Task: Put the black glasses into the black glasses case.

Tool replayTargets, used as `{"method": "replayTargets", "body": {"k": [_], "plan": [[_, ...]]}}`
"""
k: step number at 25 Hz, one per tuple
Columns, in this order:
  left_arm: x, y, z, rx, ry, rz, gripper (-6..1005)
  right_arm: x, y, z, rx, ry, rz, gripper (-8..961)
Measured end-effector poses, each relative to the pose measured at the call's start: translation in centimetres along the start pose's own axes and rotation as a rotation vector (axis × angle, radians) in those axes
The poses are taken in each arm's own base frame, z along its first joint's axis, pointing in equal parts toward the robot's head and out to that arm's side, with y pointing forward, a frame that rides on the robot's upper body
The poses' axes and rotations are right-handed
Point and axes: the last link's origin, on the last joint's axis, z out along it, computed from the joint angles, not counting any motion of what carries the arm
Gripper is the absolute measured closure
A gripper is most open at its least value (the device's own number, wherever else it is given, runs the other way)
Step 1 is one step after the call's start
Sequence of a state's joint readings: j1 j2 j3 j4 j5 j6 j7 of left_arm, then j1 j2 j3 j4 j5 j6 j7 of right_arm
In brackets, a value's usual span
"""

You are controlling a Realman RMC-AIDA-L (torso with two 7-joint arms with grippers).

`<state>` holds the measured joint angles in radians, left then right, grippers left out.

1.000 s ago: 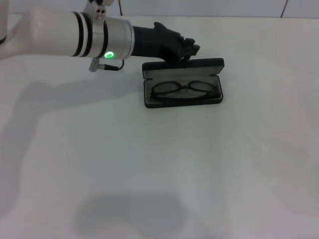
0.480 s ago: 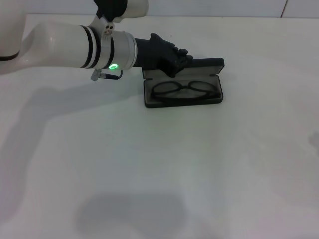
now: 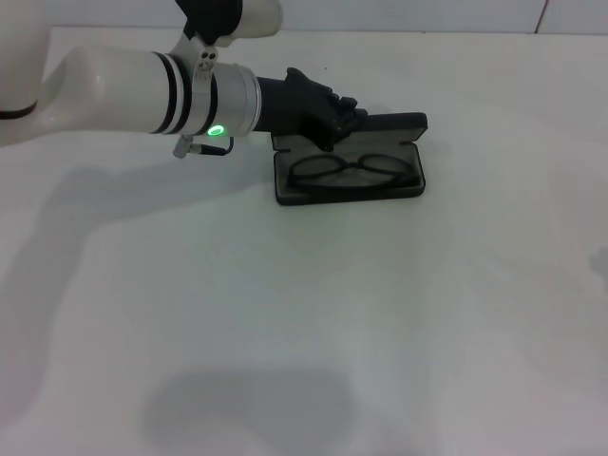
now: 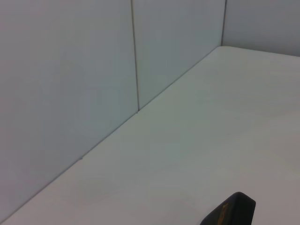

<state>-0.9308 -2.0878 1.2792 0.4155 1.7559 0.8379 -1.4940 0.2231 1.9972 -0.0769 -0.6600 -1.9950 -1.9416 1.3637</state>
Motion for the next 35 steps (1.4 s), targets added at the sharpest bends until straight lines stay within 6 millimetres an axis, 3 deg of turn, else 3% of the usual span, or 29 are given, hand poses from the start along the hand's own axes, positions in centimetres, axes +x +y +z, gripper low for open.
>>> {"method": "replayTargets", "body": {"k": [28,32,35], "plan": [[-1.8,3.0,-0.7,-0.192,-0.038,0.017,843,0.0,-0.1,0.7,-0.007,-0.007,0.006,808],[0.4,3.9,-2.4,-0.266,0.082,0.053,843,-0.2,0.2,0.7,-0.033,-0.013,-0.011,808],[2.0,5.0,-6.1,-0.367,0.246,0.027,827,-0.8,1.0,1.6,-0.122,-0.011,-0.048,807]]}}
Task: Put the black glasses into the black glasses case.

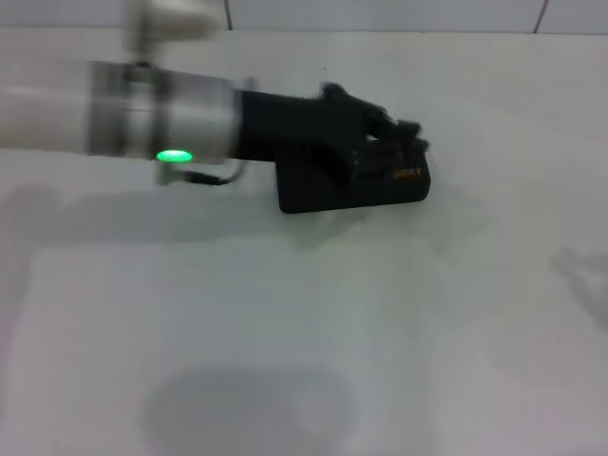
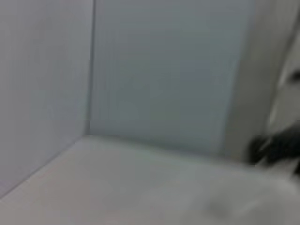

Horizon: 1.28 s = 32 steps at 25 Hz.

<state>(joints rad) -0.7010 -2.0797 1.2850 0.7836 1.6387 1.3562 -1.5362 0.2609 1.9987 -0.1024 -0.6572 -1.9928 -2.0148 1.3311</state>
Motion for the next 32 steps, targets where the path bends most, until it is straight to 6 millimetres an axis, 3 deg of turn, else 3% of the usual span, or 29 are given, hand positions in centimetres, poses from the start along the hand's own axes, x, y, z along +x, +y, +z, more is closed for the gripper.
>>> {"method": "replayTargets", "body": {"k": [3,4,5,7,11,12,13,14,16,22,29,32], "plan": [[0.8,1.5,-3.5,-0.085,0.12,-0.018,811,-0.6,0.7,2.3,-0.133,0.015,-0.022,771],[0.7,1.8,-4.5,-0.097,0.148,-0.014,795,-0.9,1.2,4.5,-0.233,0.035,-0.031,734],[0.3,2.3,-5.7,-0.115,0.192,0.007,780,-0.9,1.2,4.5,-0.233,0.035,-0.031,698],[-0.8,3.1,-7.6,-0.111,0.263,0.04,748,-1.1,1.5,6.7,-0.321,0.062,-0.039,625],[-2.6,3.4,-9.8,-0.087,0.277,-0.021,685,-2.1,2.2,11.3,-0.485,0.112,-0.046,519],[-3.2,3.5,-10.2,-0.087,0.275,-0.038,669,-2.1,2.2,11.3,-0.485,0.112,-0.046,496],[-3.7,3.6,-10.6,-0.087,0.273,-0.048,654,-2.5,2.4,12.5,-0.523,0.12,-0.051,473],[-4.0,3.7,-10.9,-0.085,0.273,-0.054,638,-3.0,2.6,13.5,-0.551,0.128,-0.056,450],[-4.7,3.9,-11.3,-0.081,0.275,-0.066,386,-3.4,2.7,14.2,-0.57,0.135,-0.058,403],[-5.6,4.4,-11.8,-0.065,0.281,-0.063,268,-3.9,3.2,16.2,-0.627,0.178,-0.054,343],[-5.7,4.7,-11.7,-0.073,0.289,-0.055,267,-3.4,4.1,17.6,-0.667,0.205,-0.061,272],[-5.7,4.7,-11.7,-0.074,0.288,-0.055,267,-3.4,4.1,17.6,-0.663,0.197,-0.059,168]]}}
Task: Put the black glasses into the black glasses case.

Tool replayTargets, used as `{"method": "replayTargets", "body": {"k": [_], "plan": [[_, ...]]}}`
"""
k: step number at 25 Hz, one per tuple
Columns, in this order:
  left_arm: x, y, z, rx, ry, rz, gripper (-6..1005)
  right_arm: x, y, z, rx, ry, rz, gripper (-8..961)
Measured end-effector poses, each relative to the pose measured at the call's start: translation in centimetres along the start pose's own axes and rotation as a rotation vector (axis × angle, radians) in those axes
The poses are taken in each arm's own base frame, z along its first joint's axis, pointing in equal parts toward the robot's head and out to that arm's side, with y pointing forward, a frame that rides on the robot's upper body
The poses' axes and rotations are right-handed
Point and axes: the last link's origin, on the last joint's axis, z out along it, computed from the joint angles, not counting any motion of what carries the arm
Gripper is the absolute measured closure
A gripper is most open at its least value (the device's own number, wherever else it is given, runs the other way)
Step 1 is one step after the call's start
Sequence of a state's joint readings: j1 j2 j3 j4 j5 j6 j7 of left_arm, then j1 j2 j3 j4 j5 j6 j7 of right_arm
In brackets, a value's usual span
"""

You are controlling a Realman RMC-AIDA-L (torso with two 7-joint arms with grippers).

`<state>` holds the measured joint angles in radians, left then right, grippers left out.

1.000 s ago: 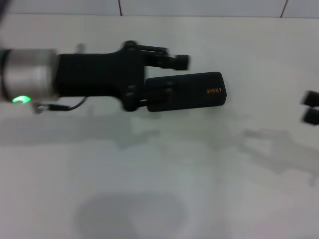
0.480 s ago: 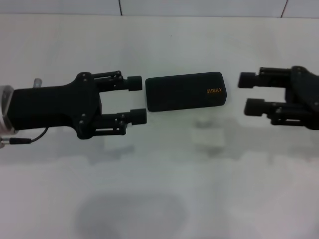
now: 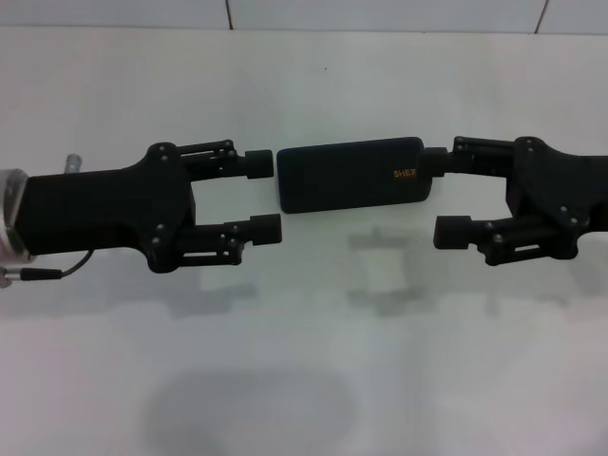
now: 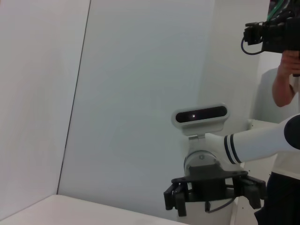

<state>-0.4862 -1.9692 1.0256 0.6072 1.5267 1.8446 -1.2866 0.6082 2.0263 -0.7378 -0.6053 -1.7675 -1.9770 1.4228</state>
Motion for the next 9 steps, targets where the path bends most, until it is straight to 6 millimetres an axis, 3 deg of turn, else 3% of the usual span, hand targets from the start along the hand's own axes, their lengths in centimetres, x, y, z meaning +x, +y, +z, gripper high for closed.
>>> {"method": "replayTargets", "body": {"k": [2,9], "plan": [[-0.02,0.02,0.03,-0.002,-0.001,0.0,267,0.08,0.05,-0.1,0.004,-0.003,0.001,99],[-0.1,0.03,0.0,-0.002,-0.005,-0.002,267,0.25,0.07,-0.33,0.021,-0.012,0.004,99]]}}
